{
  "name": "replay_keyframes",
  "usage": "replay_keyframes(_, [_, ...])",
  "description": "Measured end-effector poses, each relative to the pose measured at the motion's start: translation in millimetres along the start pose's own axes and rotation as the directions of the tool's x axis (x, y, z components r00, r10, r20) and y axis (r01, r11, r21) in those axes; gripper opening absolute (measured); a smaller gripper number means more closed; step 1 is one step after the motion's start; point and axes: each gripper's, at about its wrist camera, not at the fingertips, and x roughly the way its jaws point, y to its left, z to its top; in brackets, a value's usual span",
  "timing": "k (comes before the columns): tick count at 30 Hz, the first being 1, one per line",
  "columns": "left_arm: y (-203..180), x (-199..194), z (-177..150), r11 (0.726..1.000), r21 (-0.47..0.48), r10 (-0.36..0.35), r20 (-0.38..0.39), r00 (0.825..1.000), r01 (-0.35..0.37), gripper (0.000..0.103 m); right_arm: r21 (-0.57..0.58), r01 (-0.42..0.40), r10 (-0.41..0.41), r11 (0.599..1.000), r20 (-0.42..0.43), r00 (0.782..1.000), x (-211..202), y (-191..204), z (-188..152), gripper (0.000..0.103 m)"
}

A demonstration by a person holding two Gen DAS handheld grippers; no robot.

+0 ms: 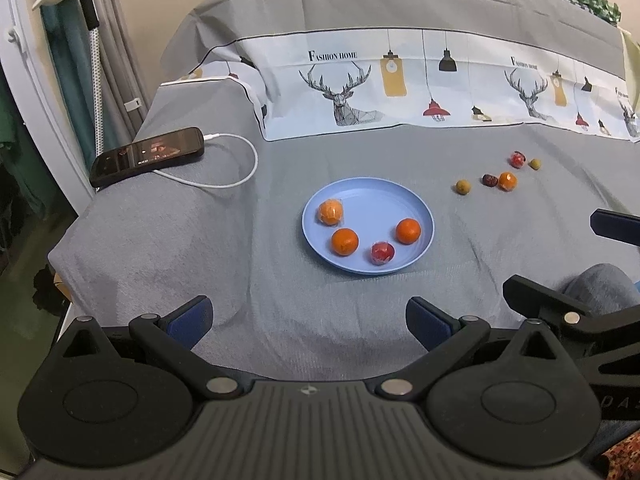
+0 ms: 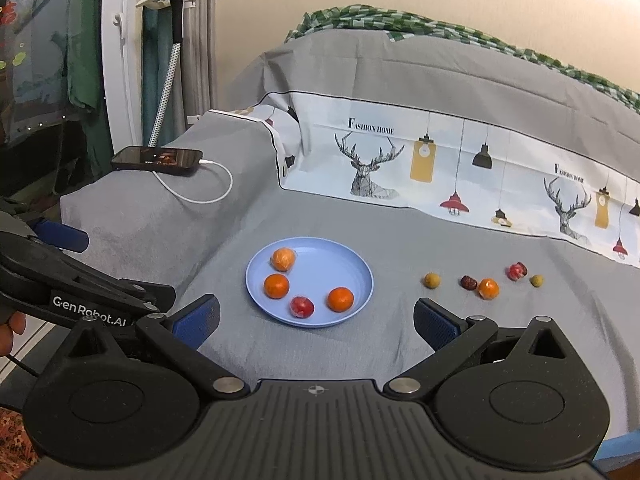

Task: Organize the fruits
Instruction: 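Lift both open tools away from the plate, then grasp an orange with the left tool while the right tool grasps a yellow round fruit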

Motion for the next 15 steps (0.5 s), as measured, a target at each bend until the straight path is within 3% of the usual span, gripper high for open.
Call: replay_keyframes(15, [-23,30,14,0.995,0.096,0.028,-0.053,0.998,-0.023,0.103,0.147,0.008,0.002,0.989,-0.071,0.997,33,-37,-7,0.102])
